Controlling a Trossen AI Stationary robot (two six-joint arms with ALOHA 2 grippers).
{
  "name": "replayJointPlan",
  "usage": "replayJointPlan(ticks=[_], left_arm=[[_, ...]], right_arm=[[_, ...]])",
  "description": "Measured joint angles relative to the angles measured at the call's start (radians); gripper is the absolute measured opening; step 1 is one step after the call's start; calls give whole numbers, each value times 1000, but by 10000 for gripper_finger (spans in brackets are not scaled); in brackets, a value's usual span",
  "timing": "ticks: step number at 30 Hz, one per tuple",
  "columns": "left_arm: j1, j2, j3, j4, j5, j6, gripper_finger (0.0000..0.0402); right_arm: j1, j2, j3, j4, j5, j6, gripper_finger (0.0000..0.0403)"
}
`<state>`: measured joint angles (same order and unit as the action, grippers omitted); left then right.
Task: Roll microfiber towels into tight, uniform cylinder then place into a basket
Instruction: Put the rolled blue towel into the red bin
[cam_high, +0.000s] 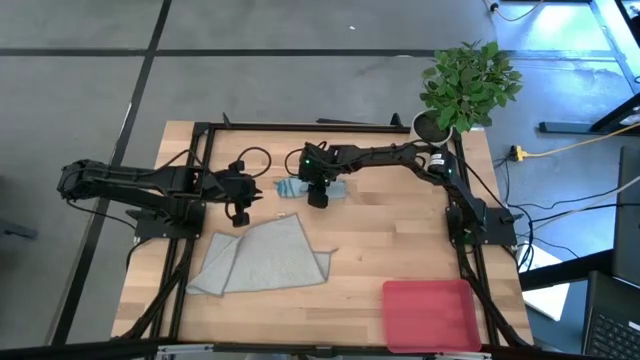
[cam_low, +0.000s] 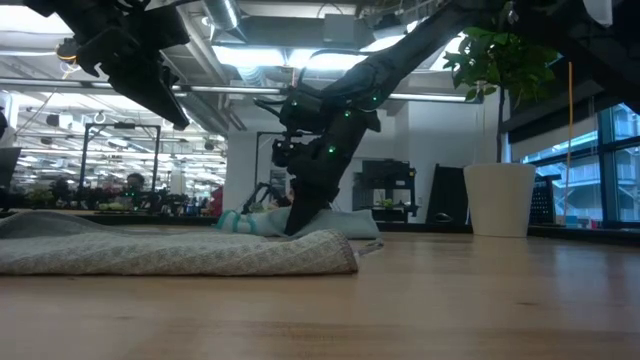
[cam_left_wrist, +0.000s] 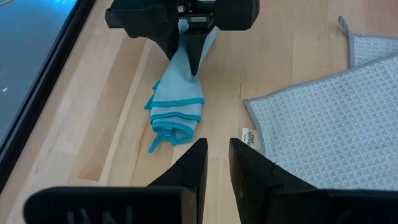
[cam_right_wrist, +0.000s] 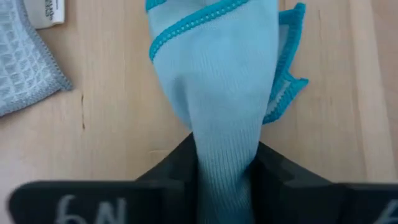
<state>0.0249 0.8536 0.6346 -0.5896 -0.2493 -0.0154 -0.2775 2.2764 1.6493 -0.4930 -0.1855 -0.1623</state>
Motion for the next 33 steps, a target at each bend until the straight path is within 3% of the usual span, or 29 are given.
replayJointPlan(ticks=[6,20,33], left_arm=[[0,0,0,0,0,0,56],[0,0,0,1,0,0,56],[0,0,0,4,0,0,56]], right_arm=[[1,-8,-1,6,0,0,66],[2,-137,-4,-84,8,-31,59],[32,-317,-2,-297,63,-51,59]])
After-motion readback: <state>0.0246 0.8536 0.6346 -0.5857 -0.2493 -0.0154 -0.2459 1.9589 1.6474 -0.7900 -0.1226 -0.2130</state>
